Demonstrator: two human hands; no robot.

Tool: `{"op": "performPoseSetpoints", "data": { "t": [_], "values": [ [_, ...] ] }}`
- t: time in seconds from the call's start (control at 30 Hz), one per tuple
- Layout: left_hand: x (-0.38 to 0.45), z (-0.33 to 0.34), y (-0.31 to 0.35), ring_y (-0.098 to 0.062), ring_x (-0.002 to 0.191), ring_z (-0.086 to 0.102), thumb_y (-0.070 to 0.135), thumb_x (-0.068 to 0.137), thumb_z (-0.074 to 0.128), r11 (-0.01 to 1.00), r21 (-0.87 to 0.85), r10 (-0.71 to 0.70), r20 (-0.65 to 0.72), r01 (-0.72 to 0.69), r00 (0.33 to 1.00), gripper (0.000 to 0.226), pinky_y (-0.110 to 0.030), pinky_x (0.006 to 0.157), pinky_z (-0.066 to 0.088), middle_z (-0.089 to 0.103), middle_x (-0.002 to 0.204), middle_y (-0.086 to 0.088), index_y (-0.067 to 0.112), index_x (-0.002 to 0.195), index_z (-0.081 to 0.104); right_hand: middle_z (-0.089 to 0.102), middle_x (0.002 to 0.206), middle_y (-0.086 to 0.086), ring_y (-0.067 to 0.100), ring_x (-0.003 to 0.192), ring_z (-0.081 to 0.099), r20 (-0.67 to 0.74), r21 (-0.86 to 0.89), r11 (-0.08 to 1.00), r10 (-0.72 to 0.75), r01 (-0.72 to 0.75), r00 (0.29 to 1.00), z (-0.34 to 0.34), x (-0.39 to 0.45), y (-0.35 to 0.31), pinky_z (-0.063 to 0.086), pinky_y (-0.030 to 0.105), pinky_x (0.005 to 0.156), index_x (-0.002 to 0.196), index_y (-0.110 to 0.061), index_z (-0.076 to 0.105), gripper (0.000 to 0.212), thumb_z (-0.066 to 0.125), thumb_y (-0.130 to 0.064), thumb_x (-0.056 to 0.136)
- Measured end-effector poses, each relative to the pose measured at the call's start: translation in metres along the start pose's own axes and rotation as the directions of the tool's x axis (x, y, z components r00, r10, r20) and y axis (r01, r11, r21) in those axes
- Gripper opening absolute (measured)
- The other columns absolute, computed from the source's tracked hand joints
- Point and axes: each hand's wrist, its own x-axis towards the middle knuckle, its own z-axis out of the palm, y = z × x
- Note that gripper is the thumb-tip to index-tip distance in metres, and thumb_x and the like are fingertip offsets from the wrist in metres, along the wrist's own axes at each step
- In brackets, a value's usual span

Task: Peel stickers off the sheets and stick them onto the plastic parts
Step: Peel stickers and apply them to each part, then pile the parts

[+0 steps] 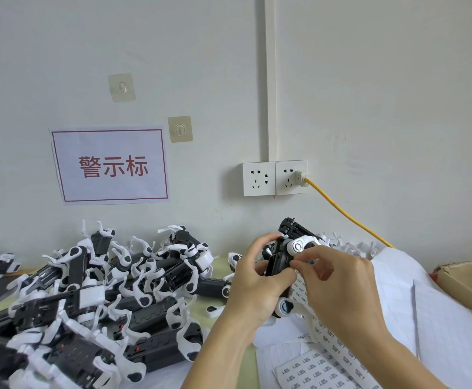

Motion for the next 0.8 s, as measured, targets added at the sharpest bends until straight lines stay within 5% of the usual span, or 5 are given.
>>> {"op": "performPoseSetpoints", "data": {
  "t": [0.2, 0.4, 0.6, 0.8],
  "values": [
    [-0.002, 0.000, 0.002, -0.019, 0.059, 0.058, 0.017, 0.066, 0.067, 1.000, 0.012, 0.000, -0.002, 0.000, 1.000, 0.053, -0.028, 0.060, 0.051, 0.066, 0.072, -0.003, 0.050, 0.107, 0.065, 0.058, 0.052, -0.020, 0.007, 0.053, 0.055, -0.018, 0.007, 1.000, 0.024, -0.024, 1.000, 0.000, -0.002, -0.003, 0.037, 0.024, 0.051, 0.071, -0.035, 0.070, 0.020, 0.082, -0.023, 0.081],
    [-0.003, -0.001, -0.001, -0.018, 0.061, 0.061, 0.022, 0.064, 0.068, 0.996, 0.084, -0.017, 0.000, 0.017, 1.000, 0.055, -0.031, 0.064, 0.052, 0.068, 0.074, 0.000, 0.054, 0.109, 0.063, 0.060, 0.047, -0.007, 0.013, 0.050, 0.054, 0.013, 0.025, 0.999, 0.042, -0.042, 0.999, -0.002, 0.001, 0.001, 0.040, 0.030, 0.051, 0.087, -0.037, 0.044, 0.037, 0.080, -0.027, 0.082],
    [-0.001, -0.003, -0.002, -0.020, 0.070, 0.071, 0.025, 0.069, 0.069, 0.998, 0.007, -0.066, -0.113, 0.067, 0.991, 0.045, -0.029, 0.063, 0.053, 0.076, 0.084, -0.007, 0.056, 0.101, 0.064, 0.054, 0.048, -0.012, 0.012, 0.046, 0.047, 0.109, 0.025, 0.992, -0.129, 0.127, 0.986, -0.006, -0.001, 0.006, 0.036, 0.028, 0.049, 0.098, -0.041, 0.054, 0.027, 0.063, -0.017, 0.092],
    [0.000, -0.007, 0.000, -0.027, 0.074, 0.073, 0.011, 0.080, 0.070, 0.987, -0.141, -0.094, -0.110, 0.078, 0.989, 0.044, -0.032, 0.064, 0.055, 0.077, 0.091, -0.010, 0.047, 0.105, 0.068, 0.039, 0.045, -0.007, 0.014, 0.040, 0.032, 0.310, 0.037, 0.972, -0.232, 0.232, 0.922, -0.010, -0.003, 0.008, 0.025, 0.017, 0.046, 0.128, -0.052, 0.059, 0.059, 0.048, -0.008, 0.090]
  ]
}}
